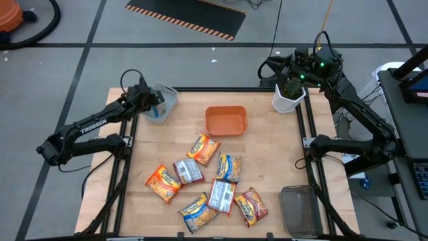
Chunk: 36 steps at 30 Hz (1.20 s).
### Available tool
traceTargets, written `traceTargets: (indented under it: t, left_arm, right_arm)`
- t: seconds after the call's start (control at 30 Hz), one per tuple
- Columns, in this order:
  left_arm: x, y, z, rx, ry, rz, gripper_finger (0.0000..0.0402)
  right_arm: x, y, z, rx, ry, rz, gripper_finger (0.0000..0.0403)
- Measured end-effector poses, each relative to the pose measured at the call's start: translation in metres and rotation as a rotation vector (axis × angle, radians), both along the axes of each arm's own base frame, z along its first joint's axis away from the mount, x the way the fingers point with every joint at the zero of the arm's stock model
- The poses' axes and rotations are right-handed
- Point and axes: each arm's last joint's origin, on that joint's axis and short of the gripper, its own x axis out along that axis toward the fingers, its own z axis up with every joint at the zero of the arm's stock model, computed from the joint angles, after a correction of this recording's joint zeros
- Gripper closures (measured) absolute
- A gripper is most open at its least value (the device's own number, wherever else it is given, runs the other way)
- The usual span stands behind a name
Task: Sort Maruchan noodles
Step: Put the top blue noodle pack into the gray bin, then put the top orange noodle pack into the black bin
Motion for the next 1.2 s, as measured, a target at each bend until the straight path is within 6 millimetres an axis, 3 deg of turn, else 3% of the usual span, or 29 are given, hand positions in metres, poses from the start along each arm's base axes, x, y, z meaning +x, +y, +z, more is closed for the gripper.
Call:
traceTargets:
  t: [0.13, 0.27, 0.7, 0.9, 1.2]
  left_arm:
    - [0.001, 0.0, 0.0, 0.003, 0.001, -0.02, 0.015]
    - [0.005, 0.001, 0.006, 0.057, 0.025, -0.103, 0.0127]
    - [0.013, 0.011, 0.059, 0.209, 0.025, -0.199, 0.0124]
    - [0.019, 0.005, 0.063, 0.172, -0.034, -0.305, 0.0124]
    - [0.041, -0.021, 0.075, 0.178, -0.014, -0.484, 0.0124]
  right_arm:
    - [0.003, -0.003, 0.003, -0.025, -0.03, 0.0, 0.0264]
    - [0.004, -0.004, 0.002, -0.015, -0.031, 0.003, 0.0264]
    - [0.004, -0.001, -0.007, 0.074, 0.022, 0.077, 0.0264]
    - [0.003, 0.0, -0.016, 0.146, 0.08, 0.079, 0.0264]
    - [0.001, 0.006, -0.03, 0.228, 0.2, 0.167, 0.0264]
